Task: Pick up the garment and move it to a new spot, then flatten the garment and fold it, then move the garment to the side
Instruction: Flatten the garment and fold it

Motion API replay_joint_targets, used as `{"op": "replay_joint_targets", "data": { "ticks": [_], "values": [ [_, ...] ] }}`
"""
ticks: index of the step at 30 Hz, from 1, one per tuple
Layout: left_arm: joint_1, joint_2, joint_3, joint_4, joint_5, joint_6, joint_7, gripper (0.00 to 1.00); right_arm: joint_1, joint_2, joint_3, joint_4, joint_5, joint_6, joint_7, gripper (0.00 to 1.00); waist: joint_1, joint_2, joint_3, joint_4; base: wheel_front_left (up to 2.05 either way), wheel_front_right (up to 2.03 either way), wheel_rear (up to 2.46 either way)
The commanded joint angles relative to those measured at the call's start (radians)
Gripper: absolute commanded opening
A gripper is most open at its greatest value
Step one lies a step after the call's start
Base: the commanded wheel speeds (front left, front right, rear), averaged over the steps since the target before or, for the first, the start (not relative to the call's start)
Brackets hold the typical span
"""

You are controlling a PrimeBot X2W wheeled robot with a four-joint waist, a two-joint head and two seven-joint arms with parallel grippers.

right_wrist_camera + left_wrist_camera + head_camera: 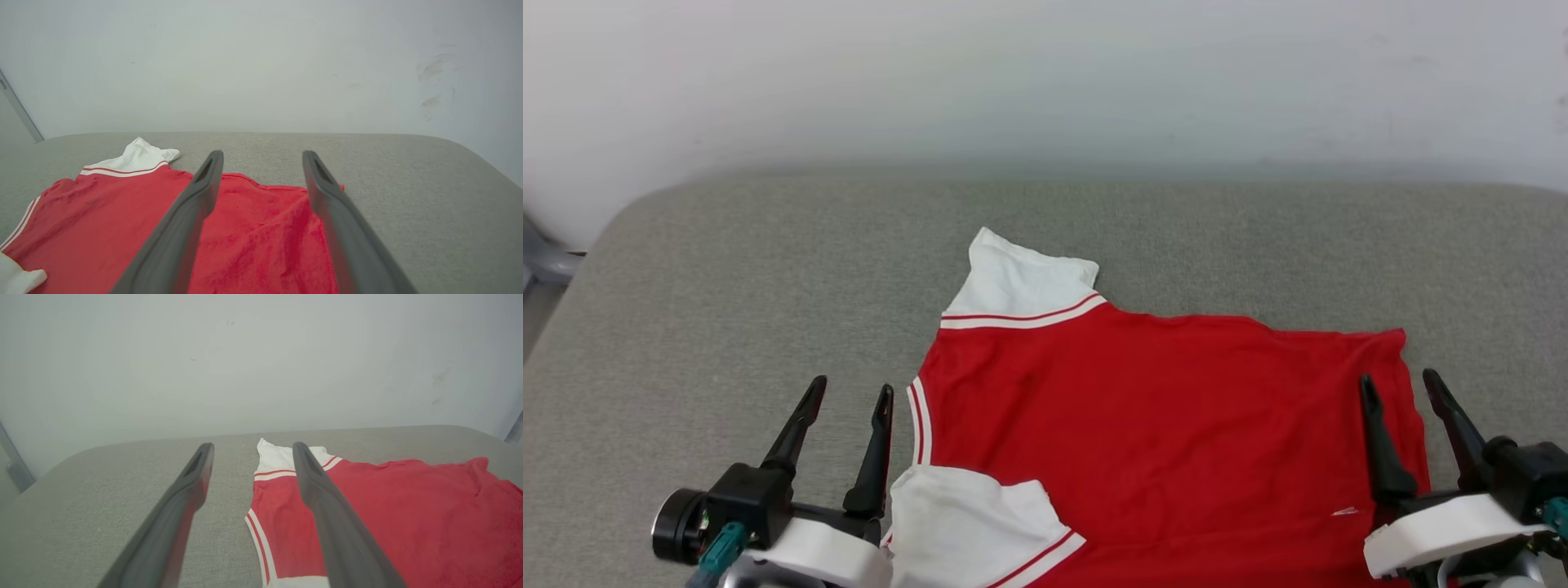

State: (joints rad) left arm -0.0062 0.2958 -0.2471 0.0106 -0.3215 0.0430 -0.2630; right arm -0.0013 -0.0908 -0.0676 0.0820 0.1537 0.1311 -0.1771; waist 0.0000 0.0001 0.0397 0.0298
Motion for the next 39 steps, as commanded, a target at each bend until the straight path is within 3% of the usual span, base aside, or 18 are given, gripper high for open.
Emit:
{"op": "replay_joint_targets", "data": {
  "ticks": [1, 7, 12, 15, 19, 25, 31, 39],
  "values": [
    [-0.024, 0.000, 0.003, 0.011, 0.007, -0.012, -0.002, 1.00, -0.016, 0.003, 0.002, -0.001, 0.001, -0.001, -0.007, 1.00, 0.0000, -0.0001, 0.024, -0.014, 0.00, 0.00, 0.00],
    [-0.194, 0.082, -0.014, 0.124, 0.008, -0.109, 0.069, 1.00, -0.066, 0.007, 0.015, -0.036, 0.002, -0.001, -0.002, 1.00, 0.0000, -0.0001, 0.127, -0.059, 0.00, 0.00, 0.00],
    [-0.420, 0.158, -0.070, 0.179, -0.031, -0.165, 0.243, 1.00, -0.106, 0.010, 0.022, -0.078, -0.003, -0.001, 0.008, 1.00, 0.0000, -0.0001, 0.227, -0.096, 0.00, 0.00, 0.00],
    [-0.563, 0.184, -0.100, 0.219, -0.126, -0.172, 0.391, 1.00, -0.130, 0.015, 0.028, -0.102, -0.005, -0.001, 0.012, 1.00, 0.0000, -0.0001, 0.285, -0.116, 0.00, 0.00, 0.00],
    [-0.755, 0.272, -0.227, 0.254, -0.217, -0.172, 0.589, 1.00, -0.161, 0.020, 0.042, -0.122, -0.007, -0.001, 0.013, 1.00, 0.0000, -0.0001, 0.352, -0.143, 0.00, 0.00, 0.00],
    [-0.963, 0.361, -0.365, 0.319, -0.368, -0.173, 0.774, 1.00, -0.198, 0.027, 0.055, -0.134, -0.003, -0.001, 0.001, 1.00, 0.0000, -0.0001, 0.422, -0.185, 0.00, 0.00, 0.00],
    [-1.093, 0.382, -0.415, 0.441, -0.435, -0.173, 0.880, 1.00, -0.221, 0.034, 0.064, -0.133, 0.006, -0.001, -0.004, 1.00, 0.0000, -0.0001, 0.468, -0.217, 0.00, 0.00, 0.00],
    [-1.182, 0.368, -0.466, 0.548, -0.438, -0.173, 0.911, 1.00, -0.230, 0.039, 0.077, -0.123, 0.017, -0.001, -0.015, 1.00, 0.0000, -0.0001, 0.512, -0.247, 0.00, 0.00, 0.00]
  ]
}}
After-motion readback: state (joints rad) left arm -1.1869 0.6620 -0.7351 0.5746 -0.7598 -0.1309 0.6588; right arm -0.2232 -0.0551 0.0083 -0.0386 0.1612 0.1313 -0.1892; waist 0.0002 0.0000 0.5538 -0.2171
